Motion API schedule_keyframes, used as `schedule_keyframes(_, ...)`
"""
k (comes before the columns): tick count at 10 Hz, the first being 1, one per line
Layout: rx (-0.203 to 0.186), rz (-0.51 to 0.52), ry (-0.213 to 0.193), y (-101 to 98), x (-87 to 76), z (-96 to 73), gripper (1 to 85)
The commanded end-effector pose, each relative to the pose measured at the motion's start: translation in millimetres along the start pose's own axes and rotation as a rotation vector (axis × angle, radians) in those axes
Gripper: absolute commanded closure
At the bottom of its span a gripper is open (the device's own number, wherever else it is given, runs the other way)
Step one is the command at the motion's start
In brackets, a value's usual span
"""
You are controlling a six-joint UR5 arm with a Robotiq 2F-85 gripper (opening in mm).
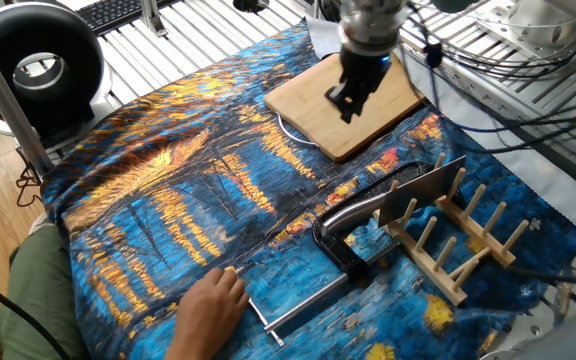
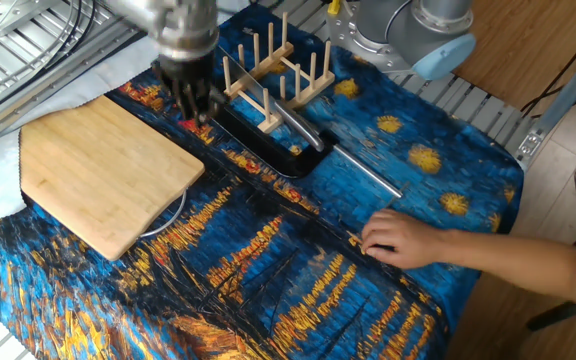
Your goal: Put the knife on the knife rack
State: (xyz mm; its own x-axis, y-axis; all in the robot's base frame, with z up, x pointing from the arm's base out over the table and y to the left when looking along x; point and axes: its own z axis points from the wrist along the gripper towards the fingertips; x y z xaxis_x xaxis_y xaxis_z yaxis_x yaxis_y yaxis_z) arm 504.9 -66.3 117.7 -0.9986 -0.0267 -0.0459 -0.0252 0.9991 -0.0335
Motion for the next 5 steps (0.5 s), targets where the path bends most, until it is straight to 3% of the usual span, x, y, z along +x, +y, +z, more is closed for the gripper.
schedule_keyframes(1,0.0,0.023,0.04,14.9,-28.2,42.5,57.3)
schedule_keyframes(3,-0.047,0.037,0.03,22.7,-35.3,61.6,61.7)
schedule_keyframes(4,-0.073,0.031,-0.014,25.8,-46.0,65.1,61.7)
schedule_keyframes(5,-0.044,0.002,-0.052,18.4,-55.7,65.2,61.0)
